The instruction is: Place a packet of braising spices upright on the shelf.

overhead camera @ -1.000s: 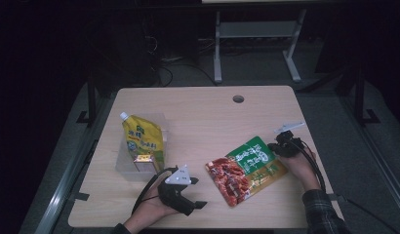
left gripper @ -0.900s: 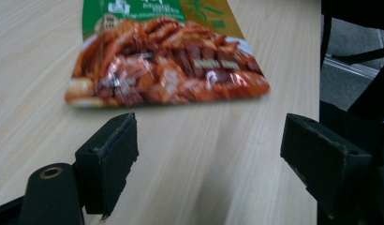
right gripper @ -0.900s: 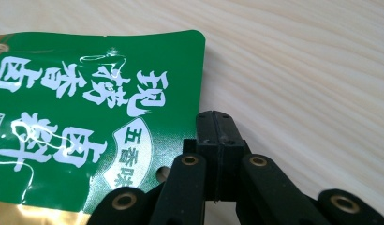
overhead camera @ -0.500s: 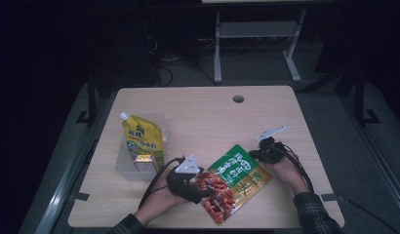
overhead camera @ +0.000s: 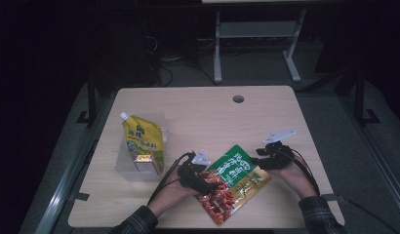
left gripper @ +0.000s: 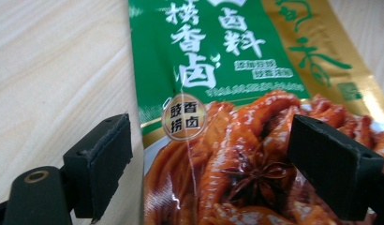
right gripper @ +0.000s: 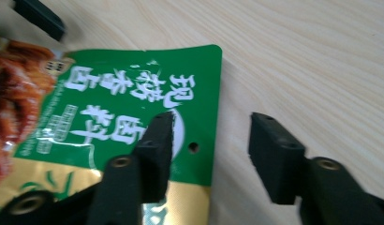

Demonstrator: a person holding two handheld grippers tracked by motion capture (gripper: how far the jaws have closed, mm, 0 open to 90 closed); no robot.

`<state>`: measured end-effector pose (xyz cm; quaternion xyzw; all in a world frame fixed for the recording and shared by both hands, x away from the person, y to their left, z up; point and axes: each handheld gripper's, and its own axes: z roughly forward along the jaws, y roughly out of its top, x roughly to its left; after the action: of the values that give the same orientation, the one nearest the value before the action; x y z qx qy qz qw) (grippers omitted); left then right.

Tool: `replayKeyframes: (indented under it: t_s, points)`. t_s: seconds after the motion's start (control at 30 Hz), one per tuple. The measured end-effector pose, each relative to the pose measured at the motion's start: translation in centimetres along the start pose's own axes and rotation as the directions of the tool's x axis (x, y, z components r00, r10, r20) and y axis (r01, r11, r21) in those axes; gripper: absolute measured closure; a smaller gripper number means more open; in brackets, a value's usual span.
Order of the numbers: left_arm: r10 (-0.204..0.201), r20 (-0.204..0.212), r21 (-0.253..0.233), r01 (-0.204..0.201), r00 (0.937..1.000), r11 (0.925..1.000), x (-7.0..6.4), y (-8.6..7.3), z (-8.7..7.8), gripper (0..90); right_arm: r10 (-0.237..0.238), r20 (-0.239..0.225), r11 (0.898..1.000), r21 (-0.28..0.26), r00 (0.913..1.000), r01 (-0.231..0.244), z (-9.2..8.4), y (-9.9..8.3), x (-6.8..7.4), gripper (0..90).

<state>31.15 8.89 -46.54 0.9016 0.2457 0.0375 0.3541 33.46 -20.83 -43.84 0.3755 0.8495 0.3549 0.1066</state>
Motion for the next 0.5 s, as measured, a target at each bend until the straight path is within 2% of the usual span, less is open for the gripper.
replayKeyframes:
  t_s: [0.03, 0.07, 0.1, 0.13, 0.3, 0.4, 0.43, 0.5]
  points:
    - [0.000, 0.000, 0.000, 0.000, 1.0000, 1.0000, 0.0, 0.0, 0.0, 13.8, 0.000, 0.000, 1.000, 0.000, 1.0000, 0.000, 0.0, 0.0, 0.0, 45.6]
    - [-0.020, 0.009, -0.008, 0.020, 0.9998, 0.9998, 0.0, 0.0, 0.2, 13.9, -0.001, 0.004, 1.000, -0.001, 1.0000, 0.001, -0.4, -0.4, 0.5, 41.7]
    - [-0.020, 0.009, -0.008, 0.020, 0.9998, 0.9998, 0.0, 0.0, 0.2, 14.1, -0.001, 0.004, 1.000, -0.001, 1.0000, 0.001, -0.4, -0.4, 0.5, 41.7]
    - [-0.014, 0.025, -0.024, 0.015, 0.9996, 0.9996, -0.1, -0.2, 0.2, 16.0, -0.018, 0.004, 1.000, 0.008, 0.9998, 0.018, -0.7, -0.9, 1.2, 39.7]
    - [0.001, -0.005, -0.027, -0.002, 1.0000, 0.9996, 0.0, -0.2, -0.1, 40.1, -0.026, 0.016, 1.000, -0.005, 0.9995, 0.026, -1.8, -1.6, 2.2, 35.9]
    - [0.018, -0.013, -0.008, -0.018, 0.9998, 0.9998, 0.0, 0.0, -0.2, 56.0, -0.012, 0.026, 1.000, -0.017, 0.9996, 0.012, -2.6, -2.2, 2.6, 34.1]
    - [0.041, -0.024, 0.012, -0.040, 0.9989, 0.9991, -0.3, 0.2, -0.2, 59.4, -0.006, 0.026, 1.000, -0.022, 0.9996, 0.007, -2.9, -2.4, 2.7, 33.8]
    - [0.041, -0.029, 0.016, -0.041, 0.9987, 0.9990, -0.5, 0.3, -0.1, 65.8, 0.001, 0.030, 1.000, -0.023, 0.9995, -0.001, -3.3, -2.8, 2.8, 32.6]
